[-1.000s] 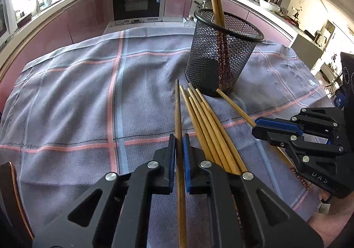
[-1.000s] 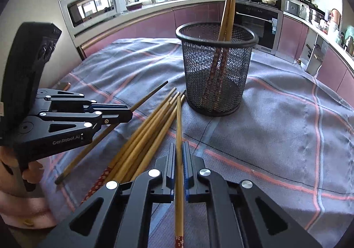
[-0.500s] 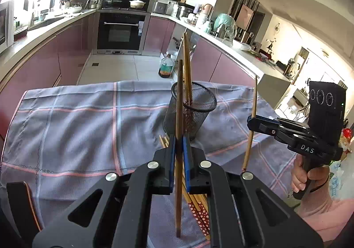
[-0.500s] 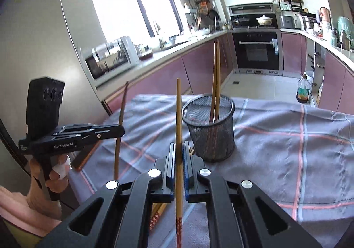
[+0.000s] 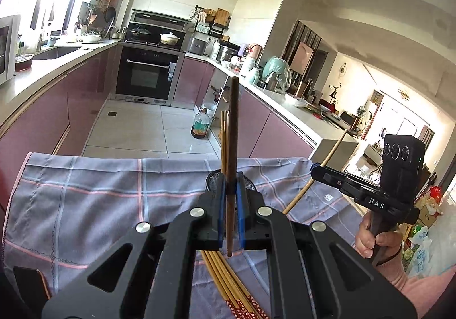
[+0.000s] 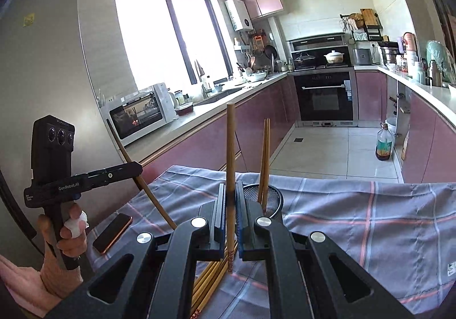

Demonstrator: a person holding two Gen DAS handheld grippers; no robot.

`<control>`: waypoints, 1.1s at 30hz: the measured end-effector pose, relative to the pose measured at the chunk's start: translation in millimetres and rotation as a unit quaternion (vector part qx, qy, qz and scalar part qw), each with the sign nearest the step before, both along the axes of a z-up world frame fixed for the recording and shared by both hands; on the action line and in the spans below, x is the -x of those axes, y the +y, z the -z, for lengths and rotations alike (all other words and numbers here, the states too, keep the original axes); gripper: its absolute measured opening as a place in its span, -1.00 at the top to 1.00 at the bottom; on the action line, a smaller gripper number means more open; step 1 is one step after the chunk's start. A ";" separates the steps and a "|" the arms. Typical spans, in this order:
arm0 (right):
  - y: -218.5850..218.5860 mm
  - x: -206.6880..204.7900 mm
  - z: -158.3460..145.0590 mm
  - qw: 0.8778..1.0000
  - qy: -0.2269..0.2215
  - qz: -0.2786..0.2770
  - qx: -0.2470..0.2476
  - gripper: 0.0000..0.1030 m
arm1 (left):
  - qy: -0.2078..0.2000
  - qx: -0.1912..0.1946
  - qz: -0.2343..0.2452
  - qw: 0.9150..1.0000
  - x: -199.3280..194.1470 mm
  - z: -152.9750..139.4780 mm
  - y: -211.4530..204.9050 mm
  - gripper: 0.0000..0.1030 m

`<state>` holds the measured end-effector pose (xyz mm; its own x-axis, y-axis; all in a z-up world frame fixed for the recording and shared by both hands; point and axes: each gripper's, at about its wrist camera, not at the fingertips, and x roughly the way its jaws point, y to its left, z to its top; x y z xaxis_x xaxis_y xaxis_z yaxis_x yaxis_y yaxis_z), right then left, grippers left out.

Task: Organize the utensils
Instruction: 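Raise both held chopsticks upright and lower them into the mesh cup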

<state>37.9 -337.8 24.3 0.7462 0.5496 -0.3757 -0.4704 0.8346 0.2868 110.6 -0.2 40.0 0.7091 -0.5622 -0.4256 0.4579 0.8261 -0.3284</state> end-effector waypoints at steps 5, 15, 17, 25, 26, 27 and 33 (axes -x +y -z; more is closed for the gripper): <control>-1.3 -5.4 -17.9 1.000 -0.024 0.004 -0.001 0.90 | -0.014 0.002 0.002 1.000 -9.9 -15.6 -9.5 0.86; -8.8 -20.7 -44.9 0.998 -0.064 0.017 -0.009 0.90 | -0.051 0.003 0.000 0.999 -25.0 -49.3 -24.5 0.86; -9.8 -24.1 -48.6 0.997 -0.069 0.021 -0.011 0.90 | -0.059 0.000 -0.003 0.998 -26.2 -55.5 -27.7 0.86; -8.0 -37.1 -48.5 0.997 -0.073 0.030 -0.003 0.90 | -0.072 -0.018 -0.006 0.997 -32.9 -64.3 -46.0 0.86; -7.7 -39.1 -47.7 0.997 -0.072 0.031 -0.002 0.90 | -0.072 -0.021 -0.007 0.997 -34.1 -64.1 -47.8 0.86; -7.4 -41.2 -47.4 0.997 -0.071 0.031 -0.002 0.90 | -0.071 -0.024 -0.008 0.997 -35.5 -63.6 -49.4 0.86; -3.6 -49.6 -42.8 0.997 -0.063 0.035 0.005 0.90 | -0.057 -0.029 -0.012 0.998 -40.7 -58.1 -56.3 0.86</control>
<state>87.5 -341.4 67.1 0.8243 0.4910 -0.2819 -0.4423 0.8692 0.2208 151.3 -56.4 98.1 0.7675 -0.5215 -0.3727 0.4698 0.8533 -0.2264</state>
